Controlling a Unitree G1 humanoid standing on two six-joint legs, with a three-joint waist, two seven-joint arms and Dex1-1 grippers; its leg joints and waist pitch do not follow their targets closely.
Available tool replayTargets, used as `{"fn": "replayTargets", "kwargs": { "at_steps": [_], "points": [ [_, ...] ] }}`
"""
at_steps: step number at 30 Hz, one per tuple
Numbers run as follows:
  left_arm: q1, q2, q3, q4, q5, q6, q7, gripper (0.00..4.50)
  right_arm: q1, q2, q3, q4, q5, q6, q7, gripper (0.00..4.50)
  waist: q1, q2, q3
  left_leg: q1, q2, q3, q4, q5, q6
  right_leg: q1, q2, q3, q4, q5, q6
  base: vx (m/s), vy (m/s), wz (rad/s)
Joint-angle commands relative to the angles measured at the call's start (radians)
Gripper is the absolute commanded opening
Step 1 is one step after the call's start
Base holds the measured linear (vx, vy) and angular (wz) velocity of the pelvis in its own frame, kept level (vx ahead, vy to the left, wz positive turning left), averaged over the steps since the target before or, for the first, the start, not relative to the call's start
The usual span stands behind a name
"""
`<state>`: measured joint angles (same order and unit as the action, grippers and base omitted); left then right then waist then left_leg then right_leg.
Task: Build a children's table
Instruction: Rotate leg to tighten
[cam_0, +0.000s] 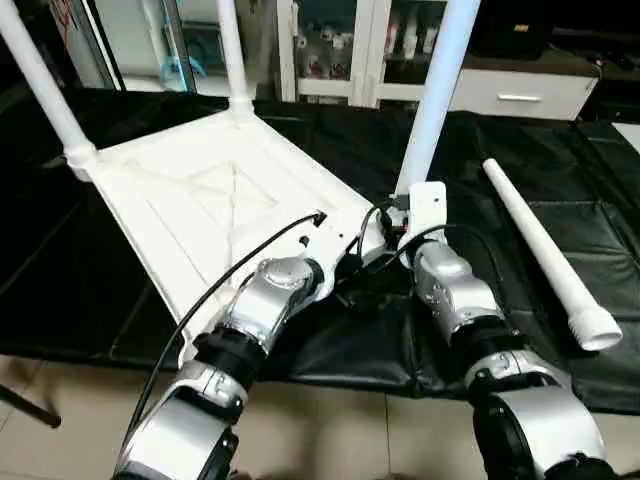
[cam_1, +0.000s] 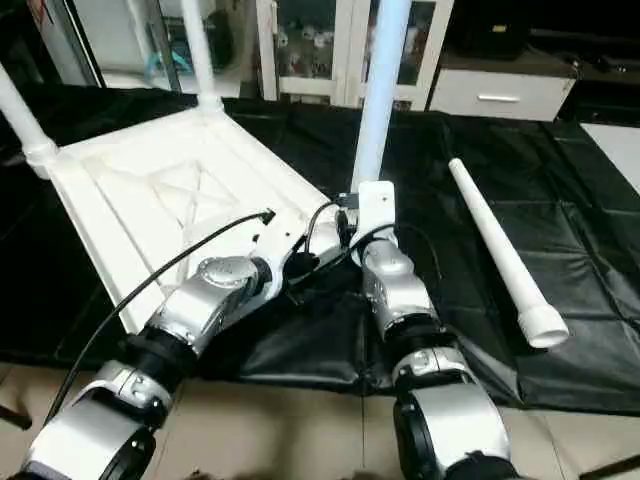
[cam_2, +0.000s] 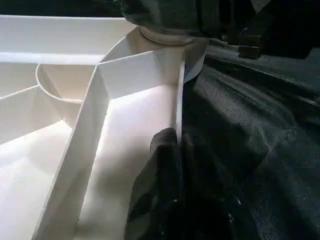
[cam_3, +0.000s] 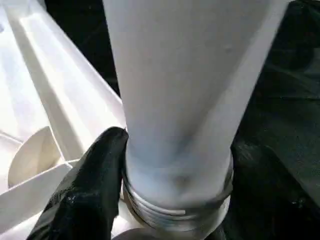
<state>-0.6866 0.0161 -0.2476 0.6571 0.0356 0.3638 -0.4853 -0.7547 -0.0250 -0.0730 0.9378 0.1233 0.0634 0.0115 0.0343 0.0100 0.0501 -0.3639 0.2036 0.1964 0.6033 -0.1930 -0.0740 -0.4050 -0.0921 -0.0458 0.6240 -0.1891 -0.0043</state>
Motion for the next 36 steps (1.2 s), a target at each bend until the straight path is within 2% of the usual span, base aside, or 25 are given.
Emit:
{"fn": "replayTargets", "kwargs": {
  "at_steps": [1,2,4,5,6,8,10,11,12,16,17,18,19,20,22,23,25,29,36],
  "points": [
    [-0.013,0.006,0.024,-0.017,-0.002,-0.038,0.013,0.00,0.005,0.046,0.015,0.018,0.044,0.001,0.100,2.70,0.006,-0.015,-0.071,-0.002,0.011,-0.008,-0.066,-0.146,0.068,0.051,-0.039,0.028,-0.073,-0.098,-0.216,0.000,0.000,0.00],
    [-0.013,0.006,0.023,-0.017,-0.002,-0.037,0.012,0.00,0.005,0.046,0.015,0.017,0.044,0.001,0.101,3.05,0.005,-0.014,-0.071,-0.002,0.011,-0.009,-0.066,-0.140,0.070,0.050,-0.039,0.027,-0.072,-0.096,-0.219,0.000,0.000,0.00],
    [-0.001,0.028,0.013,-0.039,-0.009,-0.025,-0.032,0.00,0.017,0.026,0.021,-0.022,0.049,0.004,0.156,3.39,0.005,-0.010,-0.071,0.000,0.011,-0.007,-0.065,-0.139,0.075,0.050,-0.038,0.028,-0.072,-0.090,-0.230,0.000,0.000,0.00],
    [0.004,0.036,0.010,-0.047,-0.011,-0.021,-0.047,0.00,0.022,0.019,0.021,-0.036,0.051,0.007,0.174,3.39,0.003,-0.013,-0.069,-0.006,0.012,-0.009,-0.066,-0.146,0.080,0.054,-0.039,0.027,-0.073,-0.093,-0.229,0.000,0.000,0.00],
    [0.010,0.049,0.003,-0.057,-0.012,-0.021,-0.070,0.00,0.035,0.006,0.024,-0.065,0.056,0.022,0.202,3.46,0.002,-0.010,-0.069,-0.006,0.013,-0.010,-0.067,-0.147,0.079,0.054,-0.038,0.026,-0.072,-0.101,-0.228,0.000,0.000,0.00],
    [0.018,0.066,-0.001,-0.069,-0.012,-0.019,-0.093,0.00,0.059,-0.019,0.025,-0.120,0.068,0.048,0.253,3.74,0.004,-0.007,-0.070,0.001,0.015,-0.008,-0.066,-0.148,0.078,0.051,-0.039,0.028,-0.074,-0.102,-0.232,0.000,0.000,0.00],
    [0.024,0.079,-0.005,-0.078,-0.012,-0.016,-0.114,0.00,0.082,-0.044,0.028,-0.165,0.067,0.068,0.294,3.80,0.007,-0.006,-0.072,0.001,0.015,-0.008,-0.064,-0.119,0.084,0.051,-0.035,0.028,-0.067,-0.039,-0.251,0.000,0.000,0.00],
    [0.028,0.085,-0.007,-0.085,-0.013,-0.013,-0.125,0.00,0.096,-0.059,0.034,-0.194,0.068,0.079,0.320,3.84,0.007,-0.008,-0.072,0.001,0.015,-0.007,-0.063,-0.119,0.087,0.051,-0.035,0.028,-0.066,-0.032,-0.257,0.000,0.000,0.00],
    [0.030,0.087,-0.007,-0.088,-0.014,-0.012,-0.128,0.00,0.102,-0.065,0.037,-0.208,0.071,0.085,0.334,4.06,0.008,-0.008,-0.072,0.001,0.016,-0.007,-0.064,-0.121,0.087,0.051,-0.036,0.029,-0.067,-0.035,-0.260,0.000,0.000,0.00],
    [0.048,0.122,-0.030,-0.126,-0.024,-0.002,-0.208,0.00,0.160,-0.141,0.064,-0.347,0.108,0.166,0.471,4.20,0.015,-0.008,-0.072,0.001,0.018,-0.007,-0.063,-0.108,0.097,0.054,-0.035,0.029,-0.065,-0.011,-0.260,0.000,0.000,0.00],
    [0.052,0.130,-0.035,-0.135,-0.026,0.003,-0.225,0.00,0.167,-0.155,0.068,-0.366,0.110,0.176,0.489,4.43,0.015,-0.008,-0.072,0.000,0.017,-0.006,-0.063,-0.109,0.097,0.052,-0.036,0.030,-0.065,-0.016,-0.265,0.000,0.000,0.00],
    [0.062,0.149,-0.049,-0.158,-0.031,0.007,-0.269,0.00,0.181,-0.186,0.083,-0.403,0.111,0.200,0.535,4.43,0.017,-0.003,-0.071,0.002,0.017,-0.008,-0.064,-0.116,0.094,0.052,-0.036,0.028,-0.066,-0.027,-0.264,0.000,0.000,0.00],
    [0.069,0.163,-0.059,-0.173,-0.034,0.010,-0.301,0.00,0.190,-0.207,0.093,-0.428,0.111,0.217,0.567,4.43,0.016,-0.007,-0.068,0.002,0.018,-0.007,-0.065,-0.132,0.088,0.051,-0.037,0.029,-0.070,-0.054,-0.260,0.000,0.000,0.00],
    [0.082,0.189,-0.077,-0.204,-0.042,0.024,-0.357,0.00,0.204,-0.247,0.111,-0.460,0.103,0.237,0.617,4.43,0.020,-0.004,-0.070,0.004,0.021,-0.009,-0.066,-0.134,0.081,0.053,-0.037,0.029,-0.068,-0.055,-0.256,0.000,0.000,0.00],
    [0.102,0.231,-0.105,-0.252,-0.056,0.034,-0.443,0.00,0.223,-0.309,0.143,-0.504,0.087,0.264,0.692,4.43,0.023,-0.004,-0.071,0.005,0.022,-0.008,-0.066,-0.116,0.078,0.053,-0.034,0.030,-0.065,-0.031,-0.261,0.000,0.000,0.00],
    [0.118,0.270,-0.127,-0.292,-0.066,0.038,-0.509,0.00,0.243,-0.372,0.178,-0.537,0.066,0.270,0.769,4.43,0.028,-0.002,-0.070,0.008,0.024,-0.007,-0.065,-0.109,0.081,0.049,-0.036,0.031,-0.064,-0.016,-0.265,0.000,0.000,0.00],
    [0.133,0.298,-0.140,-0.325,-0.078,0.039,-0.563,0.00,0.261,-0.420,0.201,-0.574,0.064,0.283,0.827,4.43,0.033,-0.003,-0.070,0.009,0.023,-0.003,-0.063,-0.108,0.085,0.048,-0.034,0.032,-0.061,0.007,-0.274,0.000,0.000,0.00],
    [0.161,0.357,-0.165,-0.396,-0.116,0.045,-0.674,0.00,0.289,-0.494,0.218,-0.639,0.090,0.309,0.934,4.43,0.041,-0.004,-0.068,0.011,0.026,-0.004,-0.066,-0.117,0.081,0.047,-0.037,0.032,-0.062,-0.012,-0.272,0.000,0.000,0.00],
    [0.168,0.370,-0.169,-0.418,-0.118,0.058,-0.692,0.00,0.311,-0.524,0.249,-0.687,0.123,0.341,1.020,4.43,0.049,-0.004,-0.068,0.011,0.024,-0.003,-0.066,-0.129,0.065,0.047,-0.037,0.033,-0.063,-0.035,-0.266,0.000,0.000,0.00]
  ]
}}
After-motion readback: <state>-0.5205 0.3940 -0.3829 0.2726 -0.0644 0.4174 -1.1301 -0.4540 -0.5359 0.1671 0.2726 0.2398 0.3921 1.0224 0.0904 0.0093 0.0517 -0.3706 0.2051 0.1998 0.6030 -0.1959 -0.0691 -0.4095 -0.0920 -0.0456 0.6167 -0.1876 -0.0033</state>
